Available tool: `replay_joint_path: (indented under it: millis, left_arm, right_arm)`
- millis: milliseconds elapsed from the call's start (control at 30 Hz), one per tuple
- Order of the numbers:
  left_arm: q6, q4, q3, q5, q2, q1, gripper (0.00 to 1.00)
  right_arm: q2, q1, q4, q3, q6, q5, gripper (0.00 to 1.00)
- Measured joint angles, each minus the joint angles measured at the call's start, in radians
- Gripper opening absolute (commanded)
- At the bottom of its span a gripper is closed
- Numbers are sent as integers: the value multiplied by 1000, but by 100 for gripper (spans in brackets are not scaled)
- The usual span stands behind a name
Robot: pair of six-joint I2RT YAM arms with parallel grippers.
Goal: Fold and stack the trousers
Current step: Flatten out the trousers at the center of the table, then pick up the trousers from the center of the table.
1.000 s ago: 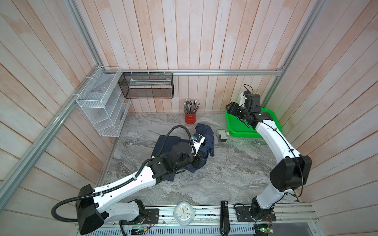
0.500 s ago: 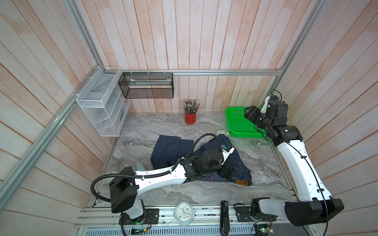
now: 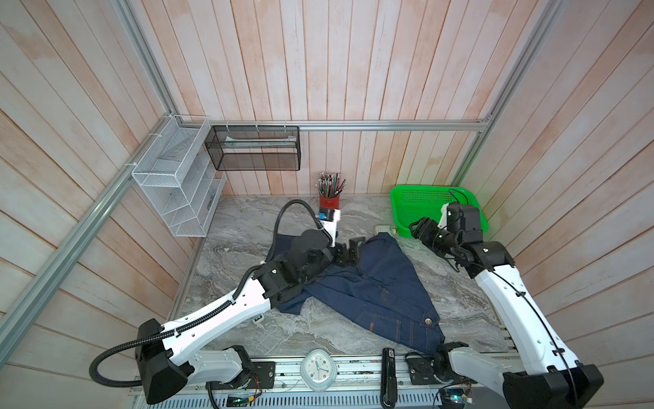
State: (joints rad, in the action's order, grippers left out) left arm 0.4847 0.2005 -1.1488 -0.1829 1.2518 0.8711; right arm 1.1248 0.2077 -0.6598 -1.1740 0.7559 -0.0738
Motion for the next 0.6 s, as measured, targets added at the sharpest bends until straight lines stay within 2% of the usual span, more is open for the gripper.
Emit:
replay_joint_path:
  millis: [133, 200, 333, 600]
  left_arm:
    - [80, 173, 57, -37, -6, -274, 93]
    - [93, 245, 70, -29, 10, -358, 93]
    - [103, 340, 82, -1, 87, -487, 93]
    - [91, 361, 170, 56, 248, -671, 93]
  right_arm:
    - [-14, 36, 6, 138, 46, -8, 67]
    - [-12, 43, 11, 202, 61, -12, 67]
    - [-8, 59, 24, 305, 72, -28, 67]
    - [-8, 84, 47, 375, 82, -48, 67]
